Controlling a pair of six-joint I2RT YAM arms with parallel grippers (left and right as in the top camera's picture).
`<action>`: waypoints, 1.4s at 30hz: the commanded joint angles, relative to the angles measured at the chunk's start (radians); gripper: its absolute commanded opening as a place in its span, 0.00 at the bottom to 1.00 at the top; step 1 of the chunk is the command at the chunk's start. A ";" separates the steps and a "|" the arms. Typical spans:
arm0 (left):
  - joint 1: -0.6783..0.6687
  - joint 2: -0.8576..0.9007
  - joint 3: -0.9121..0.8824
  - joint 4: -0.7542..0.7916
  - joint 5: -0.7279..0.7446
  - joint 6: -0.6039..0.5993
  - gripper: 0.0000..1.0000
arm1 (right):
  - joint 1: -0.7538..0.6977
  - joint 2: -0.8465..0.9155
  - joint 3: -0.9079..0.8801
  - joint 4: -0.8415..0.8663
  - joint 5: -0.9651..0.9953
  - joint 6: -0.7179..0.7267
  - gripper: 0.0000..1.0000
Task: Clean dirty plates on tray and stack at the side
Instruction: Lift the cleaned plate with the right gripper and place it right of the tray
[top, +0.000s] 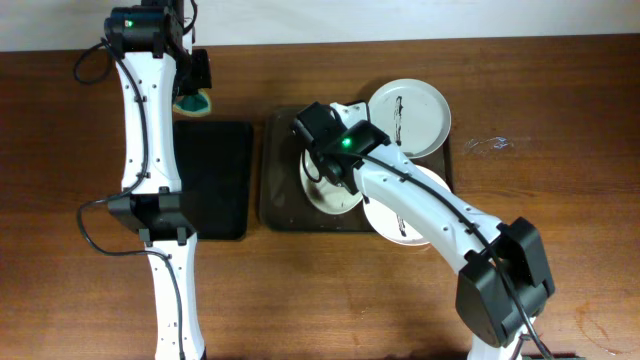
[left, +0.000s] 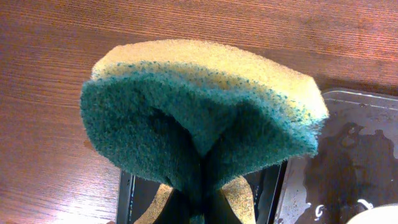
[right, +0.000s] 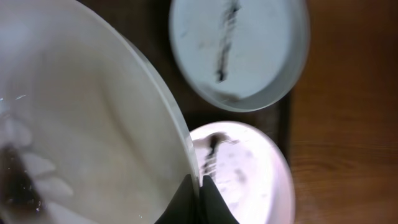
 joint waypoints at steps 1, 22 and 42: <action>0.003 -0.010 0.025 -0.003 -0.007 -0.010 0.00 | 0.048 -0.023 0.029 -0.004 0.277 0.029 0.04; 0.000 -0.010 0.024 -0.003 0.084 -0.010 0.00 | -0.256 -0.093 0.056 0.051 -0.841 -0.298 0.04; -0.029 -0.009 0.024 -0.003 0.143 -0.010 0.00 | -1.097 -0.097 -0.180 0.124 -0.794 -0.207 0.54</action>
